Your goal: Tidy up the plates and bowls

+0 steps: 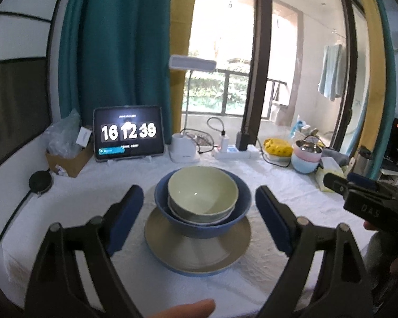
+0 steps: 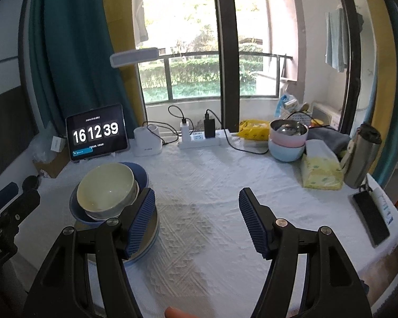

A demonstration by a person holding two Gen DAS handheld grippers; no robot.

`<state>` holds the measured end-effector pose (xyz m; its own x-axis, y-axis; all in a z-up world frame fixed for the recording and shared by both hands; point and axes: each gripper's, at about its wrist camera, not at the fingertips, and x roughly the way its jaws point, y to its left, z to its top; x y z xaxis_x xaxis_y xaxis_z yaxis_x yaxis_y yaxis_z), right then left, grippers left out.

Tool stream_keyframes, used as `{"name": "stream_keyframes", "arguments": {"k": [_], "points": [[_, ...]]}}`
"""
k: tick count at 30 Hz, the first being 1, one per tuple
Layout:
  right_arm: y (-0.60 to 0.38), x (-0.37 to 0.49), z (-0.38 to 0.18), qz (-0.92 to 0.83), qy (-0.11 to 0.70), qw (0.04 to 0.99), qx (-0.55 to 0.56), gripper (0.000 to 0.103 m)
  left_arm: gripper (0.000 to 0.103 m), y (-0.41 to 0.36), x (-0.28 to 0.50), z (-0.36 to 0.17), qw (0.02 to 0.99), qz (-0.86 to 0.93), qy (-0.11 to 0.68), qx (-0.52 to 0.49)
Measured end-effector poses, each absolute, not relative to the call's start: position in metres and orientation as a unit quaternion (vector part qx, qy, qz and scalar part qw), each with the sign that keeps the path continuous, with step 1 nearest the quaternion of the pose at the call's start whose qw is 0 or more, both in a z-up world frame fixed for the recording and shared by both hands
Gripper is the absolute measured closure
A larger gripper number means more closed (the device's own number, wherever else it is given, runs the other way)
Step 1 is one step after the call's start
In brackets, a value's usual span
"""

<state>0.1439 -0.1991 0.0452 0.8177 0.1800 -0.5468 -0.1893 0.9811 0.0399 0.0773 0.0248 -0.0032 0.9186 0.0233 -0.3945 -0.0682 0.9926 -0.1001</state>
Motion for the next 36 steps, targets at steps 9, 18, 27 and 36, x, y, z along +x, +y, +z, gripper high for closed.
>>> {"name": "stream_keyframes", "arguments": {"k": [9,18,27,36], "points": [[-0.213,0.112,0.065,0.076,0.253,0.964,-0.015,0.034,0.012,0.005,0.053,0.011,0.985,-0.011,0.166,-0.038],[-0.225,0.087,0.083,0.061,0.225,0.972,-0.013,0.034,0.012,-0.003,0.036,0.024,0.990,-0.022,0.139,-0.029],[-0.229,0.071,0.097,0.056,0.205,0.977,-0.013,0.034,0.012,-0.003,0.023,0.038,0.993,-0.031,0.113,-0.031],[-0.230,0.060,0.110,0.050,0.189,0.981,-0.014,0.033,0.012,-0.006,0.012,0.049,0.994,-0.041,0.098,-0.037]]}}
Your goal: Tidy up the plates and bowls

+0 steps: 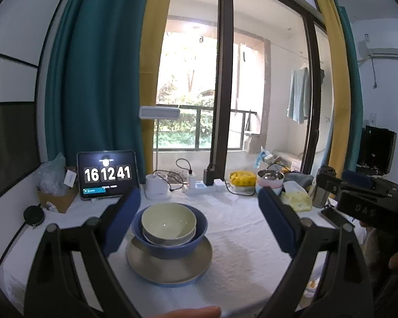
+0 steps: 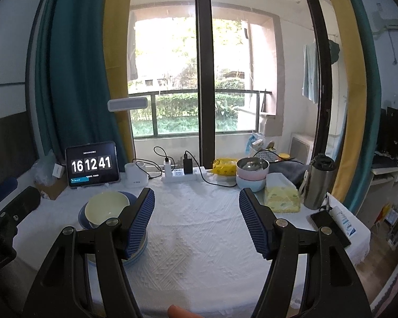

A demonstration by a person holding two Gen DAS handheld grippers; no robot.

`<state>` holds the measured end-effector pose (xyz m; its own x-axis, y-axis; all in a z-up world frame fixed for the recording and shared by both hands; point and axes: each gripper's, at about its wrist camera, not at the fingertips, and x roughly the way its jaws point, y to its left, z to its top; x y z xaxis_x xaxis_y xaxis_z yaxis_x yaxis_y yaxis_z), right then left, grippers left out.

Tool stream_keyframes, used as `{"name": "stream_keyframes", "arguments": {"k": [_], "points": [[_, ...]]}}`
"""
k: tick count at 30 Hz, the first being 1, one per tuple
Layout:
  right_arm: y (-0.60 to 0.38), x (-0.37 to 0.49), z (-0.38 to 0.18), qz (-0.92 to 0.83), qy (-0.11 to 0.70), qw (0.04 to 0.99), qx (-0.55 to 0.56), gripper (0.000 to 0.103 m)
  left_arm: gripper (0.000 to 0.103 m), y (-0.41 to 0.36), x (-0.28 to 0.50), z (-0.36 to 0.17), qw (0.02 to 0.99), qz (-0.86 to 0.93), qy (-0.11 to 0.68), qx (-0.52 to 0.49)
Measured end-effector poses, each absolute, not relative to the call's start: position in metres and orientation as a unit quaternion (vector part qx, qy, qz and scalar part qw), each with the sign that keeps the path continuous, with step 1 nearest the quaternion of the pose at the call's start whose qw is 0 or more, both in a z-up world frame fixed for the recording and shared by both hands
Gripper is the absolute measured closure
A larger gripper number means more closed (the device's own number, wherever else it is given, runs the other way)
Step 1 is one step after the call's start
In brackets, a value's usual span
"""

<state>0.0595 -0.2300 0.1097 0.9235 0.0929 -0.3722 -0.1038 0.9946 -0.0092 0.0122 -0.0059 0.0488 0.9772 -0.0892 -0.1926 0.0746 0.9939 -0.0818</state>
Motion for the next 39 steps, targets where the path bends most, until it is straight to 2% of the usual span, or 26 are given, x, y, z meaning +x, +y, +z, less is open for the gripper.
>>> {"name": "stream_keyframes", "arguments": {"k": [39], "points": [[-0.2291,0.0565,0.1084,0.051,0.192,0.980,-0.010,0.033,0.012,-0.0072,0.0108,0.0467,0.993,-0.028,0.112,-0.032]]}}
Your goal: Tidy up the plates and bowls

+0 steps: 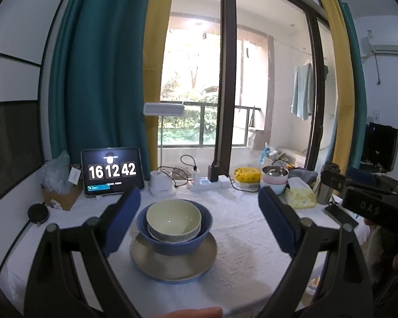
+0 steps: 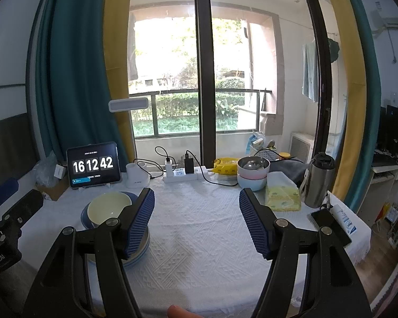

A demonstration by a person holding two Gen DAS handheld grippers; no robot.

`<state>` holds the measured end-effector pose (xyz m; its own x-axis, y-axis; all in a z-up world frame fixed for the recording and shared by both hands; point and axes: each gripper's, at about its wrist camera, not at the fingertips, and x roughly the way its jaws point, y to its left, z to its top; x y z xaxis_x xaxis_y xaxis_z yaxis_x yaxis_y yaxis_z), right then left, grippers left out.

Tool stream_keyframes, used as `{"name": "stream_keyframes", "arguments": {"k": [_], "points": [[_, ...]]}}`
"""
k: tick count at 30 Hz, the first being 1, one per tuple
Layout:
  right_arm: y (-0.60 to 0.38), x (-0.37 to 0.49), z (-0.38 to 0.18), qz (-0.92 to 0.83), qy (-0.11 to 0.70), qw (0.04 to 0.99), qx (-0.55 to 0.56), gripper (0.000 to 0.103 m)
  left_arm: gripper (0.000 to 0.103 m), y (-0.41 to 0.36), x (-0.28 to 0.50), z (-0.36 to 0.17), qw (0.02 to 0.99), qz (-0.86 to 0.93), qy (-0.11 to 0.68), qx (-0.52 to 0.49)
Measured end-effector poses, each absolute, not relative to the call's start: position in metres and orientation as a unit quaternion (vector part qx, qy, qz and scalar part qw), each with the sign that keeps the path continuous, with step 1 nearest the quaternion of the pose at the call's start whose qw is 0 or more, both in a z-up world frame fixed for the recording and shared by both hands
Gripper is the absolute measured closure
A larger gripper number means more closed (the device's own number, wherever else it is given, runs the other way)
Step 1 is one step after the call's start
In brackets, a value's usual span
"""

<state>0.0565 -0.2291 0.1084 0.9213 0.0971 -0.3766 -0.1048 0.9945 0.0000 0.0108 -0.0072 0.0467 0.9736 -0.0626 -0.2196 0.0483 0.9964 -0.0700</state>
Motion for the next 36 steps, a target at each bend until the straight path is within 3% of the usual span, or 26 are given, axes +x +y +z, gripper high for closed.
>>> {"name": "stream_keyframes", "arguments": {"k": [36], "points": [[-0.2277,0.0566,0.1058,0.051,0.195,0.979,-0.009,0.033,0.012,-0.0122,0.0077,0.0479,0.993,-0.037,0.108,-0.029]]}}
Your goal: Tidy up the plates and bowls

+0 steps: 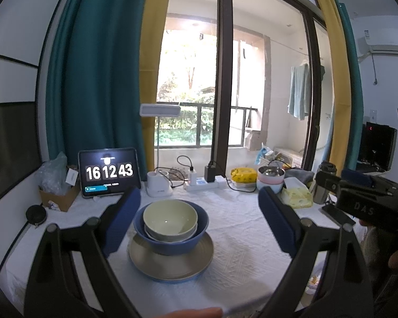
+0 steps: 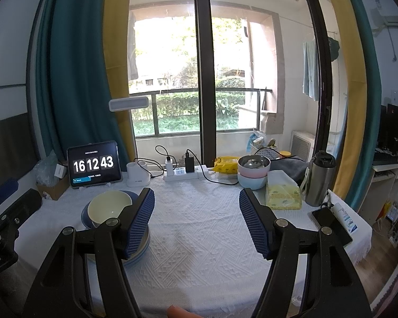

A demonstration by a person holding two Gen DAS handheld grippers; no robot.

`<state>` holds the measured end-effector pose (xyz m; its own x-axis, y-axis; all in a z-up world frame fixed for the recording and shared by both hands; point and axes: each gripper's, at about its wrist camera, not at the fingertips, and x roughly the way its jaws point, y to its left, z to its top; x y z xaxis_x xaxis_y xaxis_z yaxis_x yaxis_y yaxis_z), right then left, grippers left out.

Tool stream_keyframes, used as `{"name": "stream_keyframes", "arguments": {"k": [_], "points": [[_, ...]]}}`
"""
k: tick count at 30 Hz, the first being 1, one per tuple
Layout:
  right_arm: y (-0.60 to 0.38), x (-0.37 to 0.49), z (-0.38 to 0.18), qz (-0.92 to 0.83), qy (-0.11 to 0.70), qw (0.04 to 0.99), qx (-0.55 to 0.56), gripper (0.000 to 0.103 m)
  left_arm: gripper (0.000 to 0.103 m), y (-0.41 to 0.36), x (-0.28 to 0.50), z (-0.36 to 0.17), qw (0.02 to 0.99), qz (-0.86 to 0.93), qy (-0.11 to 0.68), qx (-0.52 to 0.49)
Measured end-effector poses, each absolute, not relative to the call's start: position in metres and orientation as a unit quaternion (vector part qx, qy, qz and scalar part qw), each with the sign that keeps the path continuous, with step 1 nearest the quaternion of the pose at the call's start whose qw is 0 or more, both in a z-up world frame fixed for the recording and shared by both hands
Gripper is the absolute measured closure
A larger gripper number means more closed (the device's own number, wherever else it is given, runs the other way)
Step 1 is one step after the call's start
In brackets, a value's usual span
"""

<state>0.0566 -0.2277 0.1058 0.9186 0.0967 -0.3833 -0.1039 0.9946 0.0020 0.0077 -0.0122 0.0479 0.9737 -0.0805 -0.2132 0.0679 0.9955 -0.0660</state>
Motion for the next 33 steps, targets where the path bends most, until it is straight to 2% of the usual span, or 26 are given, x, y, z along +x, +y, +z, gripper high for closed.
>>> {"name": "stream_keyframes", "arguments": {"k": [33], "points": [[-0.2267,0.0555,0.1056,0.050,0.195,0.980,-0.008,0.033,0.012,-0.0109,0.0076,0.0479,0.993,-0.037,0.109,-0.032]]}}
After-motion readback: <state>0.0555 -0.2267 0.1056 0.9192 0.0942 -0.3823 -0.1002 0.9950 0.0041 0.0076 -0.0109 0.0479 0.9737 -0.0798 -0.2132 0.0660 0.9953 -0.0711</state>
